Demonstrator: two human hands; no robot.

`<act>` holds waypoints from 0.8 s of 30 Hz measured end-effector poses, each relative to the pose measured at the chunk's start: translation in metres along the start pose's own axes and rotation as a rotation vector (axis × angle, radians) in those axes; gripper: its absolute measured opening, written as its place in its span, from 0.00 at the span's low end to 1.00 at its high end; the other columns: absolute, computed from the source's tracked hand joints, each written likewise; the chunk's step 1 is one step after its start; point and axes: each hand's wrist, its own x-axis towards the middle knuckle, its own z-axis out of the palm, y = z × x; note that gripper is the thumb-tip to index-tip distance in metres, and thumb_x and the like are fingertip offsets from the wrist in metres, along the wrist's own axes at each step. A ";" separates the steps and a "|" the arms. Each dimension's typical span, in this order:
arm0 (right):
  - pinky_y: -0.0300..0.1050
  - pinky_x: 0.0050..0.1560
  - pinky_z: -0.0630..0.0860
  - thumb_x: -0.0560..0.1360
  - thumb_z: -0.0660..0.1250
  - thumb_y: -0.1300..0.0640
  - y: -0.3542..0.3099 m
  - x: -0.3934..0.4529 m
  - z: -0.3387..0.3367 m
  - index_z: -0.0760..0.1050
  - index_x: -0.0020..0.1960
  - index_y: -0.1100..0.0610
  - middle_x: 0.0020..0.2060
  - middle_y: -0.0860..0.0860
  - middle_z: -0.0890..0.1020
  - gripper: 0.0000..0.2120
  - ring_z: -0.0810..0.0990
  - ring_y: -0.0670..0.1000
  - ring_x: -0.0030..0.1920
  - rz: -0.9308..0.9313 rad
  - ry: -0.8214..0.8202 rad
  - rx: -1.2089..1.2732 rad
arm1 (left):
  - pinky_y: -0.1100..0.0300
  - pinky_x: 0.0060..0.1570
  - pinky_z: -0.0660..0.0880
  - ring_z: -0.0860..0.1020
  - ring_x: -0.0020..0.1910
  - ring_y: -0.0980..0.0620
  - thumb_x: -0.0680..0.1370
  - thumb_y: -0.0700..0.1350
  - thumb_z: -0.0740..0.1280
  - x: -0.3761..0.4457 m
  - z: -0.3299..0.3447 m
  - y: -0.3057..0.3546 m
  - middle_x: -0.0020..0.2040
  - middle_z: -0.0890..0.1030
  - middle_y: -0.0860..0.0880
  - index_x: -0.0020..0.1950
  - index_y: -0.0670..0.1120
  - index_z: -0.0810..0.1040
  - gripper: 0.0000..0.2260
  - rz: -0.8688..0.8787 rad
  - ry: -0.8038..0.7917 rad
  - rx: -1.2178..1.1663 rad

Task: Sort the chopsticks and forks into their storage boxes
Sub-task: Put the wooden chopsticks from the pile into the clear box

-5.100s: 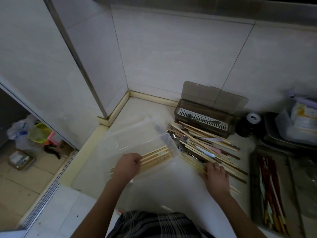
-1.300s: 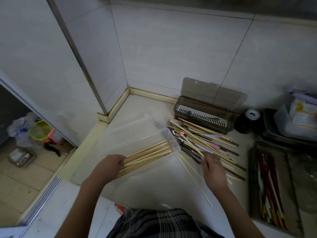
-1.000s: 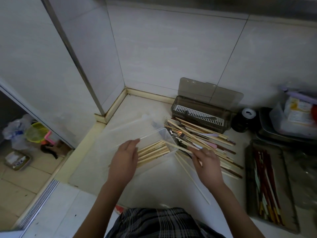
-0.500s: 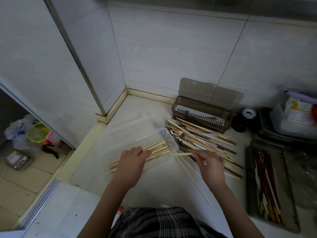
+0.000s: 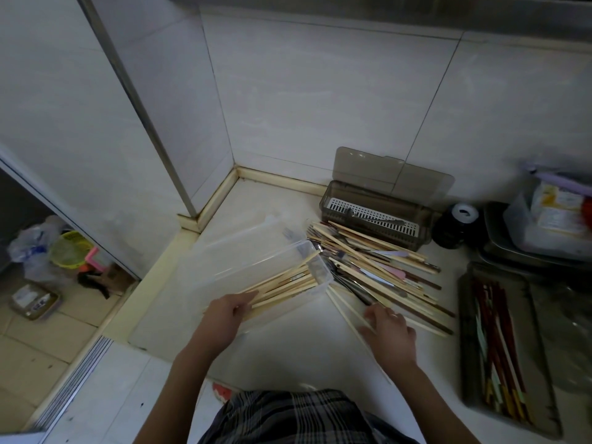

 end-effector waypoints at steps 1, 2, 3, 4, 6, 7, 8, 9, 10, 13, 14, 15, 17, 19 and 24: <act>0.47 0.52 0.67 0.76 0.64 0.48 -0.001 0.000 0.000 0.68 0.52 0.47 0.49 0.45 0.75 0.08 0.72 0.49 0.55 0.007 -0.006 -0.015 | 0.62 0.57 0.67 0.75 0.60 0.47 0.78 0.37 0.63 0.000 -0.001 0.000 0.59 0.79 0.46 0.62 0.47 0.78 0.14 -0.033 -0.002 -0.020; 0.47 0.53 0.67 0.77 0.63 0.48 -0.002 0.000 0.001 0.67 0.50 0.47 0.48 0.45 0.75 0.06 0.72 0.49 0.55 0.012 -0.014 -0.042 | 0.62 0.58 0.66 0.75 0.61 0.47 0.78 0.37 0.64 0.001 -0.002 0.001 0.61 0.78 0.46 0.61 0.47 0.78 0.14 -0.061 -0.007 -0.019; 0.47 0.53 0.67 0.77 0.62 0.47 -0.002 0.000 0.001 0.66 0.49 0.48 0.49 0.46 0.75 0.06 0.73 0.50 0.55 0.019 -0.023 -0.072 | 0.62 0.59 0.66 0.74 0.61 0.46 0.77 0.36 0.64 0.002 -0.002 0.000 0.61 0.78 0.45 0.61 0.47 0.79 0.13 -0.084 -0.022 -0.002; 0.47 0.54 0.67 0.78 0.60 0.47 -0.003 -0.001 0.003 0.66 0.49 0.48 0.49 0.47 0.76 0.06 0.73 0.50 0.55 0.025 -0.029 -0.099 | 0.61 0.60 0.66 0.74 0.62 0.46 0.77 0.35 0.64 0.003 -0.004 0.000 0.62 0.78 0.45 0.60 0.46 0.79 0.14 -0.111 -0.046 0.026; 0.47 0.56 0.68 0.80 0.57 0.47 -0.003 0.000 0.005 0.68 0.53 0.50 0.52 0.48 0.76 0.07 0.74 0.50 0.57 0.029 -0.030 -0.146 | 0.59 0.63 0.66 0.72 0.64 0.45 0.78 0.34 0.63 0.005 -0.006 -0.002 0.64 0.76 0.44 0.61 0.45 0.78 0.14 -0.161 -0.087 0.084; 0.47 0.56 0.68 0.80 0.56 0.48 -0.003 0.000 0.005 0.68 0.55 0.51 0.53 0.48 0.77 0.09 0.74 0.50 0.57 0.031 -0.027 -0.169 | 0.59 0.63 0.66 0.72 0.64 0.45 0.78 0.34 0.62 0.006 -0.007 -0.003 0.64 0.76 0.44 0.61 0.45 0.78 0.15 -0.181 -0.094 0.106; 0.47 0.56 0.68 0.80 0.55 0.48 -0.003 0.001 0.005 0.68 0.57 0.52 0.54 0.49 0.77 0.10 0.74 0.50 0.57 0.029 -0.025 -0.188 | 0.59 0.62 0.66 0.73 0.63 0.45 0.78 0.33 0.61 0.005 -0.008 -0.003 0.64 0.76 0.44 0.61 0.45 0.78 0.15 -0.197 -0.096 0.117; 0.47 0.55 0.68 0.81 0.55 0.49 -0.003 0.002 0.005 0.68 0.58 0.53 0.54 0.49 0.77 0.10 0.74 0.50 0.57 0.028 -0.029 -0.206 | 0.59 0.61 0.67 0.74 0.62 0.46 0.78 0.32 0.59 0.005 -0.008 -0.002 0.63 0.76 0.43 0.61 0.45 0.78 0.17 -0.206 -0.093 0.122; 0.46 0.55 0.69 0.81 0.54 0.50 -0.004 0.002 0.005 0.68 0.59 0.53 0.55 0.49 0.77 0.10 0.75 0.50 0.57 0.025 -0.027 -0.226 | 0.59 0.61 0.68 0.75 0.61 0.46 0.77 0.31 0.58 0.004 -0.008 -0.001 0.63 0.77 0.43 0.61 0.46 0.78 0.18 -0.207 -0.087 0.131; 0.45 0.53 0.70 0.81 0.54 0.54 -0.004 0.001 0.002 0.67 0.59 0.54 0.53 0.49 0.79 0.09 0.77 0.50 0.54 0.053 0.000 -0.218 | 0.59 0.61 0.67 0.75 0.60 0.45 0.77 0.31 0.59 0.004 -0.008 0.000 0.62 0.77 0.42 0.63 0.45 0.77 0.19 -0.194 -0.069 0.131; 0.45 0.49 0.71 0.81 0.53 0.56 -0.002 0.001 0.000 0.67 0.58 0.55 0.49 0.50 0.80 0.09 0.79 0.50 0.50 0.071 0.037 -0.163 | 0.59 0.61 0.67 0.75 0.60 0.45 0.77 0.32 0.60 0.004 -0.008 0.000 0.62 0.77 0.42 0.64 0.45 0.76 0.18 -0.191 -0.068 0.120; 0.45 0.43 0.72 0.81 0.53 0.57 0.001 0.002 -0.004 0.67 0.57 0.56 0.44 0.50 0.80 0.08 0.79 0.51 0.44 0.093 0.074 -0.068 | 0.59 0.60 0.68 0.75 0.59 0.45 0.76 0.33 0.62 0.004 -0.009 -0.001 0.61 0.77 0.42 0.64 0.44 0.76 0.17 -0.176 -0.061 0.124; 0.46 0.33 0.70 0.81 0.53 0.56 0.008 0.003 -0.016 0.67 0.56 0.56 0.34 0.49 0.77 0.07 0.77 0.52 0.33 0.103 0.162 0.145 | 0.58 0.59 0.69 0.75 0.57 0.45 0.76 0.34 0.63 0.003 -0.007 -0.002 0.59 0.78 0.43 0.63 0.45 0.77 0.16 -0.096 0.007 0.160; 0.48 0.30 0.71 0.81 0.55 0.55 0.011 0.005 -0.032 0.67 0.52 0.53 0.31 0.49 0.75 0.04 0.75 0.52 0.30 0.030 0.256 0.255 | 0.56 0.59 0.69 0.74 0.57 0.45 0.76 0.35 0.64 0.001 -0.005 0.005 0.58 0.79 0.44 0.62 0.46 0.77 0.16 0.010 0.145 0.174; 0.45 0.35 0.73 0.77 0.64 0.55 -0.009 0.010 -0.057 0.72 0.44 0.48 0.30 0.44 0.77 0.04 0.76 0.46 0.30 -0.313 0.307 0.263 | 0.48 0.60 0.70 0.73 0.60 0.45 0.78 0.45 0.61 0.007 0.008 0.056 0.61 0.78 0.46 0.67 0.47 0.72 0.17 0.395 0.365 0.316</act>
